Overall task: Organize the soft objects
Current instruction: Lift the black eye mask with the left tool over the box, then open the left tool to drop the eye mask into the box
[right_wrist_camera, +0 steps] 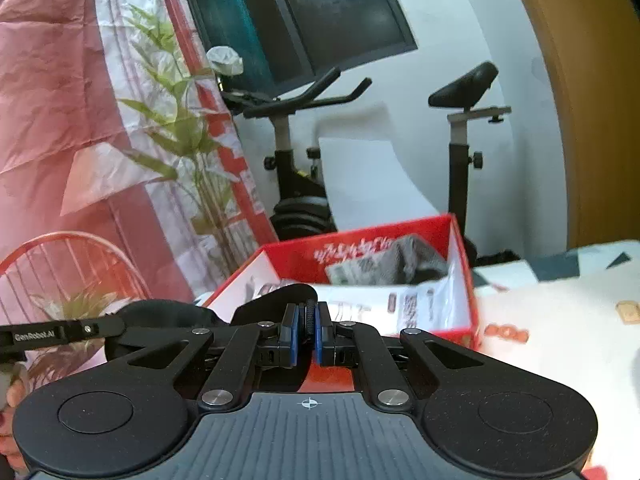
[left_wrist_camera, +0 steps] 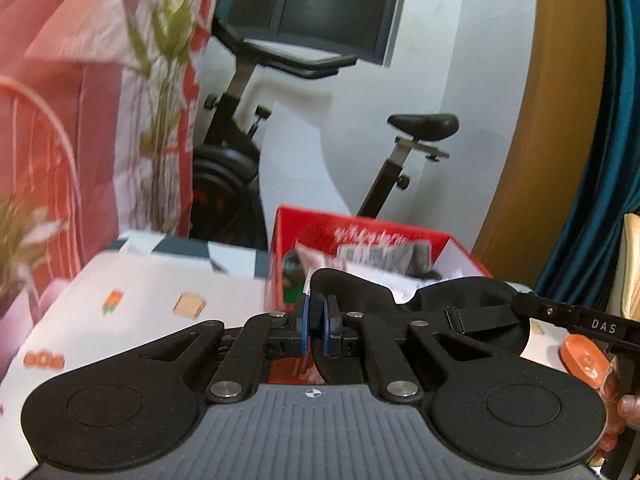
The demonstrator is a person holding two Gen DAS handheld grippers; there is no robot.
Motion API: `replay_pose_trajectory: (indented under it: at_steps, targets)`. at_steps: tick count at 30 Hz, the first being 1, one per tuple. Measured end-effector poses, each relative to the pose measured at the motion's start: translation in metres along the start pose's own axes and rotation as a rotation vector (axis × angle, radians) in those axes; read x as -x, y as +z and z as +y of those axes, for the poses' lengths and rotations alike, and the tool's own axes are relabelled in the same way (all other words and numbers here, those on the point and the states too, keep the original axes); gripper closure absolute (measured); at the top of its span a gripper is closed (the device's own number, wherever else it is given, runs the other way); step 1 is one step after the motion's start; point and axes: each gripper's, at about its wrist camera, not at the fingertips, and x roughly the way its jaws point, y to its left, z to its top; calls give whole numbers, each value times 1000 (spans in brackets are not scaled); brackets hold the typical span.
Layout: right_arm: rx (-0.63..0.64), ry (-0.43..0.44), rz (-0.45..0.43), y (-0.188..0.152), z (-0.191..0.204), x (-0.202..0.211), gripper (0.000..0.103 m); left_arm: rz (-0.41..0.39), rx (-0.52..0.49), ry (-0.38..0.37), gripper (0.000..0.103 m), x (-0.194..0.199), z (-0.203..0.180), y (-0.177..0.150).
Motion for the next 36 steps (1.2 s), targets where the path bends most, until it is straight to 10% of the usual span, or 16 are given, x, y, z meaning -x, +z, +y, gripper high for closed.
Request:
replay_pose_trajectory:
  at_steps: [14,36]
  targets:
    - [23,-74,-12,31,-30,-52,96,-16,-93,-18,95,-63,-22,39]
    - [52,-213,168,10,-50,-117,81,273,-113,1,93,-166,-24,27]
